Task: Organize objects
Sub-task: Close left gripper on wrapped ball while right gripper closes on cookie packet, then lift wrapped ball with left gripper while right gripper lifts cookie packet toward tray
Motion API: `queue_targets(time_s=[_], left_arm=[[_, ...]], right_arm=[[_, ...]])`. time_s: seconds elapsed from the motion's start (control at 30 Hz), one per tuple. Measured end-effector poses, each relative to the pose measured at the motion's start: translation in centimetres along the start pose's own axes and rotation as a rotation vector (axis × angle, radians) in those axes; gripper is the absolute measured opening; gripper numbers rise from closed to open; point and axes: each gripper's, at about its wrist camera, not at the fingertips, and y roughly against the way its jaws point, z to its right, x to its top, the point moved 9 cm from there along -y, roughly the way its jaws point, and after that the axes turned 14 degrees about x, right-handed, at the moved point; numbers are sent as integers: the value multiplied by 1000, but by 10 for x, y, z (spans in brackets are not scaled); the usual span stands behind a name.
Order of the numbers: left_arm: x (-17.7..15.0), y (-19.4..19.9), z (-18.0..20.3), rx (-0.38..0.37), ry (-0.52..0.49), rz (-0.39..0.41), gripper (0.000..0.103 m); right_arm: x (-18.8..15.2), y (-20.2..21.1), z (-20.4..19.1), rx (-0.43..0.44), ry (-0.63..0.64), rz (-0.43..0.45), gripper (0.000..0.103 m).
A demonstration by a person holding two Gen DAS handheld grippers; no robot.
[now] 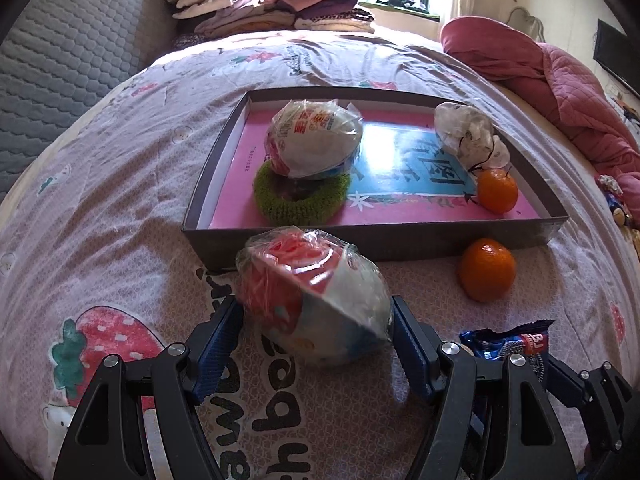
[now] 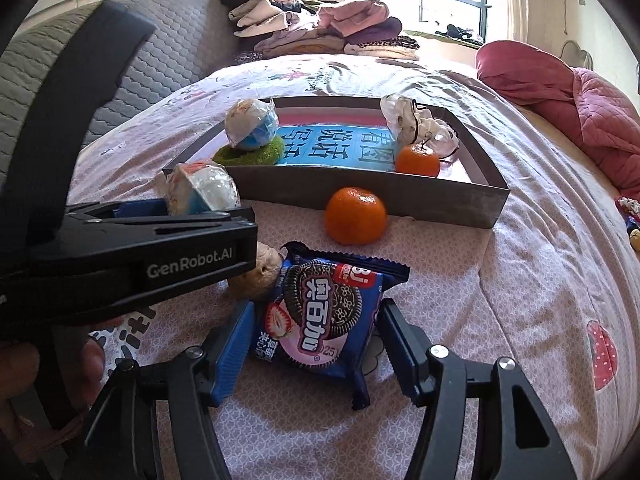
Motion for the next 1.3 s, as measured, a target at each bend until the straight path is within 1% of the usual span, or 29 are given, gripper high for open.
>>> queue_targets(time_s=[0.07,0.27,0.37,0.53,0.97,1.03,1.3], left_arm=[[-1,-4,-2,-15,18,-10,74],[6,1,-8,-53,50,21,74],[7,1,-8,-64,46,22,71],[9,0,-7,-83,37,30,70],[8,2,-5,-92,19,60,69],[9,3,-6,-95,19,64,69],[12,16,-10,-101,22,99,69]], right_arm=[[0,1,0,9,-2,3,60],[0,1,0,28,-1,1,59],[0,1,0,29,5,0,58],[0,3,-1,30,13,-1,58],[2,8,-1,37,35,1,54],[2,10,-1,47,33,6,54],[11,20,1,38,43,42,53]])
